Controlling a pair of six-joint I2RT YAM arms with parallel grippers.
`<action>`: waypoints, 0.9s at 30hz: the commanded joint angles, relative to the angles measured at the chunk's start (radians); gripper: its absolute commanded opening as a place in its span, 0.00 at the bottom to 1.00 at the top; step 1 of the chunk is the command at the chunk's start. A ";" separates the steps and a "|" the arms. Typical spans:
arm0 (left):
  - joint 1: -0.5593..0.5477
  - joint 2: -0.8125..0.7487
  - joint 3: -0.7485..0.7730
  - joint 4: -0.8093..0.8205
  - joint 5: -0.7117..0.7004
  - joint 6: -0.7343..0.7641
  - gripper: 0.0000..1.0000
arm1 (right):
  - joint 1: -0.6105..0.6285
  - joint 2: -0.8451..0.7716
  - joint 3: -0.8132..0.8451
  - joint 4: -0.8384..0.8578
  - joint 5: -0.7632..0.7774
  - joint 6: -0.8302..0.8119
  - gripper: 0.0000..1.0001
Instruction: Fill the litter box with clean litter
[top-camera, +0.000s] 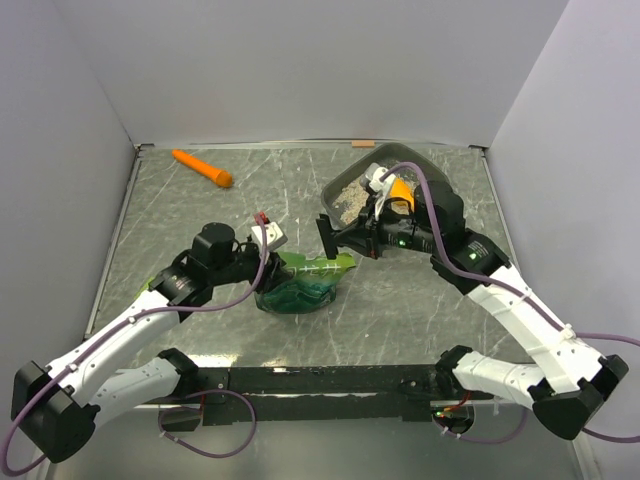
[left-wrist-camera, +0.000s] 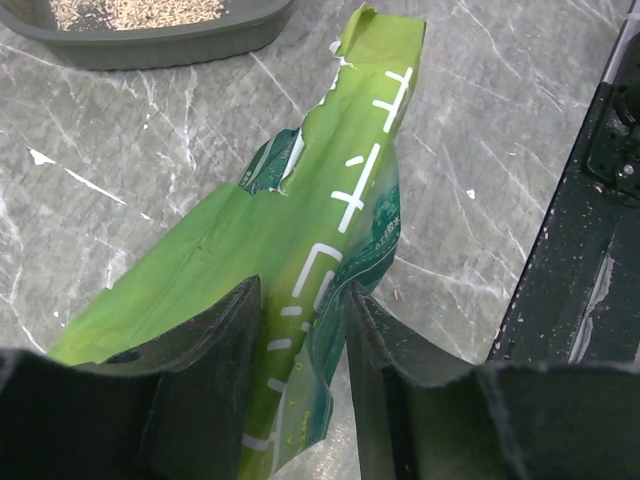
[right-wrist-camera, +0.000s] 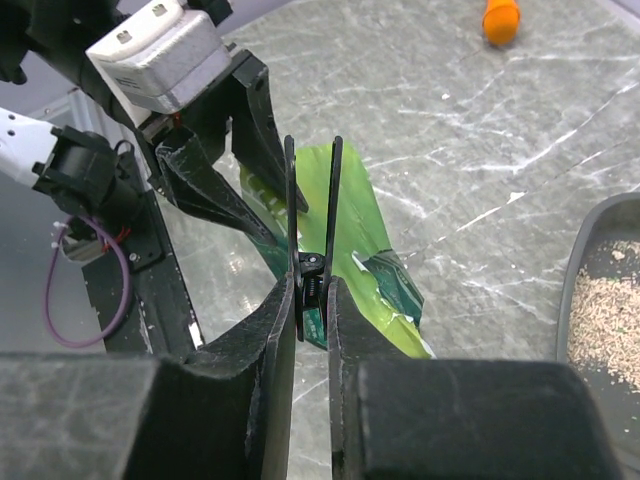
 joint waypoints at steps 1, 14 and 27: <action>-0.008 0.002 -0.017 0.039 -0.015 0.011 0.43 | -0.006 0.012 0.009 0.018 -0.026 -0.024 0.00; -0.015 0.049 -0.040 0.034 -0.124 -0.001 0.01 | -0.006 0.069 0.025 -0.057 -0.052 -0.090 0.00; -0.015 0.039 -0.050 0.046 -0.118 -0.019 0.01 | 0.009 0.138 0.036 -0.062 -0.090 -0.324 0.00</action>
